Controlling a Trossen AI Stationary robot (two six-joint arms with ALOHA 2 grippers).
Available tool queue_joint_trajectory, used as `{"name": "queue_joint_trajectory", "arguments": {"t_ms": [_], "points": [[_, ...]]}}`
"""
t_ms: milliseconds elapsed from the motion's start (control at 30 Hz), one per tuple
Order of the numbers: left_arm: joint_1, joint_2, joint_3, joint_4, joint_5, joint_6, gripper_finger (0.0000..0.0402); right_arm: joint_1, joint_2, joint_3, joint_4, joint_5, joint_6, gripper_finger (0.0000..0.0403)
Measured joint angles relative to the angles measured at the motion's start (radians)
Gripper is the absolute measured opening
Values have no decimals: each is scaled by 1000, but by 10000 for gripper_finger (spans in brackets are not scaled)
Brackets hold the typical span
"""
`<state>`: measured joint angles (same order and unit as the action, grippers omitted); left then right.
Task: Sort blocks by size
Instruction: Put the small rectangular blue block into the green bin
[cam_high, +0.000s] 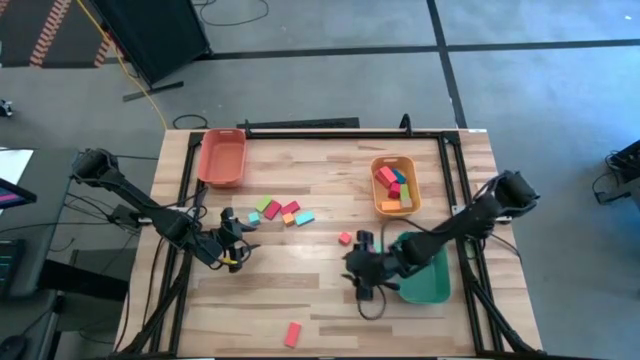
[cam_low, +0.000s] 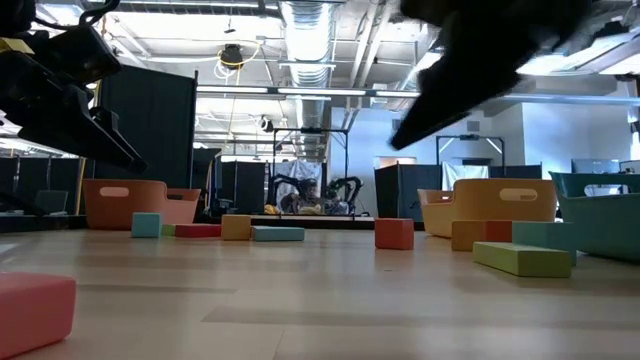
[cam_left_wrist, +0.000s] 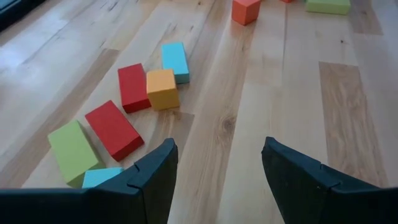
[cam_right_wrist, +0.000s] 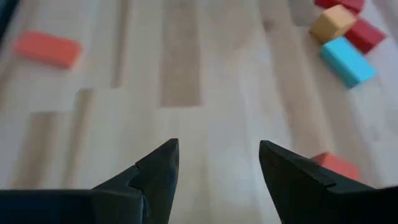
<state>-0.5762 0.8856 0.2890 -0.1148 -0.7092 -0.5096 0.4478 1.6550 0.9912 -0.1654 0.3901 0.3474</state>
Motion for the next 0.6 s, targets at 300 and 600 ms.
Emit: {"name": "queue_joint_trajectory", "arguments": {"t_ms": [300, 600], "points": [[0, 0, 0, 0, -2, -14, 224, -222, 87, 41, 97, -57, -249, 250], [0, 0, 0, -10, -3, -6, 224, -419, 199, 42, 201, -196, -392, 250]]}}
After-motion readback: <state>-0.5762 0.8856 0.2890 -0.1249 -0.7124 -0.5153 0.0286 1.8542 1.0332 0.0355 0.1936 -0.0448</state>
